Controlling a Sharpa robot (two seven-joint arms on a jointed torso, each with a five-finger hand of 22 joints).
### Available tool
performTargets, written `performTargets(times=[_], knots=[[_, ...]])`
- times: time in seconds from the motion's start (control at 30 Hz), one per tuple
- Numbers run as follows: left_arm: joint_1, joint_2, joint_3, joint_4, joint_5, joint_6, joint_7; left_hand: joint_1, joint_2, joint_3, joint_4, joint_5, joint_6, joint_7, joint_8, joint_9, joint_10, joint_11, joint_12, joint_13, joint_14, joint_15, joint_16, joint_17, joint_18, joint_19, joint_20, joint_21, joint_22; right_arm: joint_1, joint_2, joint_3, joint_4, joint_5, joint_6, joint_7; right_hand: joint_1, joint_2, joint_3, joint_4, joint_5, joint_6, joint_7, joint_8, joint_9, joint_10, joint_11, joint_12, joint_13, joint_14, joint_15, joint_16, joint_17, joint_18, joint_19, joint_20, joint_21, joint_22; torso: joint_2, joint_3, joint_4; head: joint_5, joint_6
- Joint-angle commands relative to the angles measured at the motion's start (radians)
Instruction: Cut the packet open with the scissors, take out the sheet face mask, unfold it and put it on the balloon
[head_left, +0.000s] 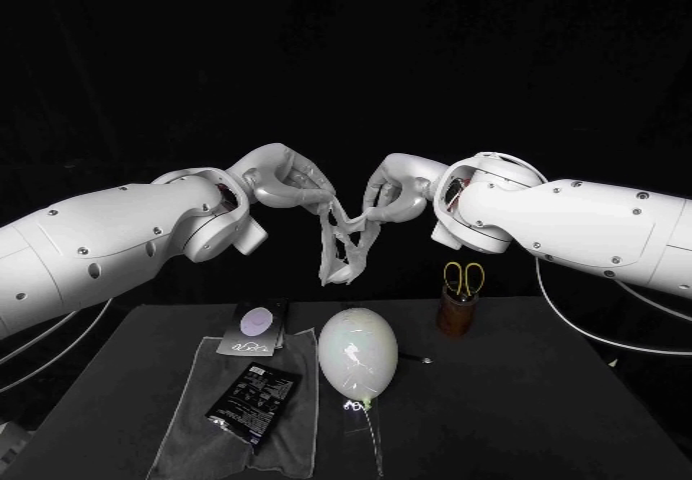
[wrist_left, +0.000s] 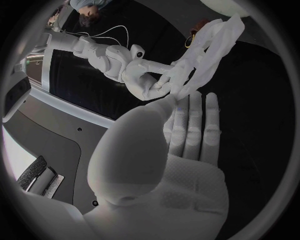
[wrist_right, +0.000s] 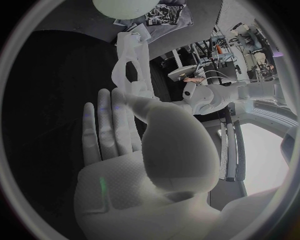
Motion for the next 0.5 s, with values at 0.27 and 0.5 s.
performTargets(times=[0.27, 0.5], knots=[[-0.028, -0.016, -0.02, 0.016, 0.029, -0.011, 0.01, -0.021, -0.001, 0.01, -0.005, 0.004, 0.007, 0.002, 0.004, 0.096, 0.012, 0.001, -0.007, 0.002, 0.009, -0.001, -0.006, 0.002, 0.009, 0.004, -0.006, 0.014, 0.006, -0.023, -0.022, -0.017, 0.019, 0.037, -0.015, 0.001, -0.003, 0.01, -0.002, -0.008, 0.004, 0.01, -0.001, 0.007, 0.014, 0.004, -0.006, -0.004, 0.001, 0.012, -0.002, 0.001, 0.003, 0.011, 0.015, -0.002, -0.002, -0.002, 0.002, -0.0003, -0.0015, 0.002, 0.011], [-0.037, 0.041, -0.015, -0.079, 0.043, -0.004, 0.029, -0.023, -0.001, 0.012, -0.007, 0.004, 0.007, 0.002, 0.004, 0.097, 0.011, 0.001, -0.008, 0.002, 0.009, -0.001, -0.006, 0.003, 0.009, 0.005, -0.007, 0.017, 0.008, -0.03, 0.03, -0.017, -0.069, 0.059, -0.08, 0.024, -0.003, 0.011, -0.001, -0.009, 0.004, 0.01, -0.001, 0.006, 0.014, 0.003, -0.006, -0.004, 0.001, 0.012, -0.002, 0.001, 0.003, 0.011, 0.016, -0.003, -0.002, -0.002, -0.001, 0.0003, -0.0021, -0.001, 0.012]])
